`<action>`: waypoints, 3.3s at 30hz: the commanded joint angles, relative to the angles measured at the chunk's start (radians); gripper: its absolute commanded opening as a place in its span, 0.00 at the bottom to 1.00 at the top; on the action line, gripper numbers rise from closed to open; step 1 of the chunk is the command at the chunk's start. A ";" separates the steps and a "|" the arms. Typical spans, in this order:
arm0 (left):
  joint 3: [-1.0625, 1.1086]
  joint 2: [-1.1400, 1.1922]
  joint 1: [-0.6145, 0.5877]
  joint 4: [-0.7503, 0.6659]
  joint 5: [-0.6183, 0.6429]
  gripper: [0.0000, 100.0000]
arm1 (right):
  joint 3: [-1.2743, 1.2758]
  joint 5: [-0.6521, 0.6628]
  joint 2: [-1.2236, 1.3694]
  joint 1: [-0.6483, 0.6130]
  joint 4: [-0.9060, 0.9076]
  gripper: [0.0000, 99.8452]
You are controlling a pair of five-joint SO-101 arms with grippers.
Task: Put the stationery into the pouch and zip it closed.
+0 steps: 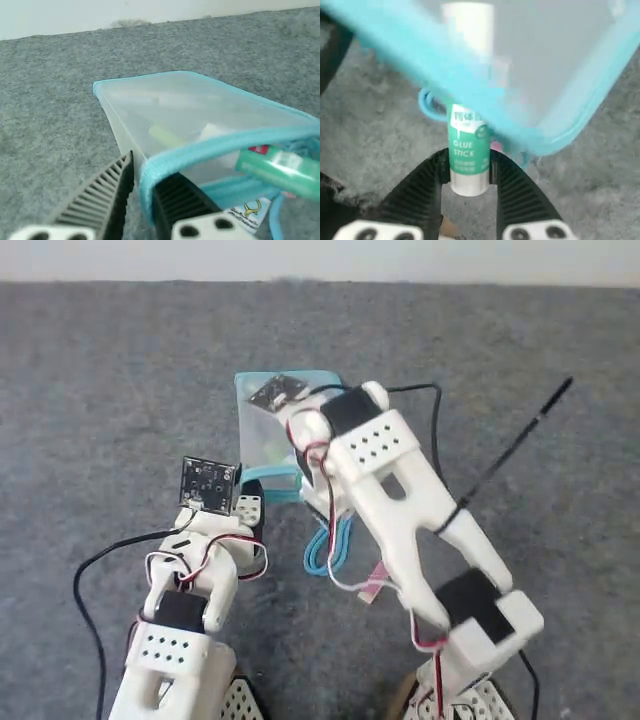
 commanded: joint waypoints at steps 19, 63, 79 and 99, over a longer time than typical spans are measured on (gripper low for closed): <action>-0.022 -0.015 0.147 0.011 -0.048 0.01 | -0.371 -0.071 0.110 0.059 0.038 0.31; -0.079 -0.008 -0.196 -0.008 0.023 0.01 | 0.937 -0.370 -0.455 -0.016 -0.625 0.26; -0.085 -0.008 -0.189 -0.011 0.026 0.01 | 1.111 -0.377 -0.453 0.024 -0.690 0.31; -0.082 -0.009 -0.189 -0.009 0.025 0.01 | 1.054 -0.249 -0.463 0.308 -0.684 0.05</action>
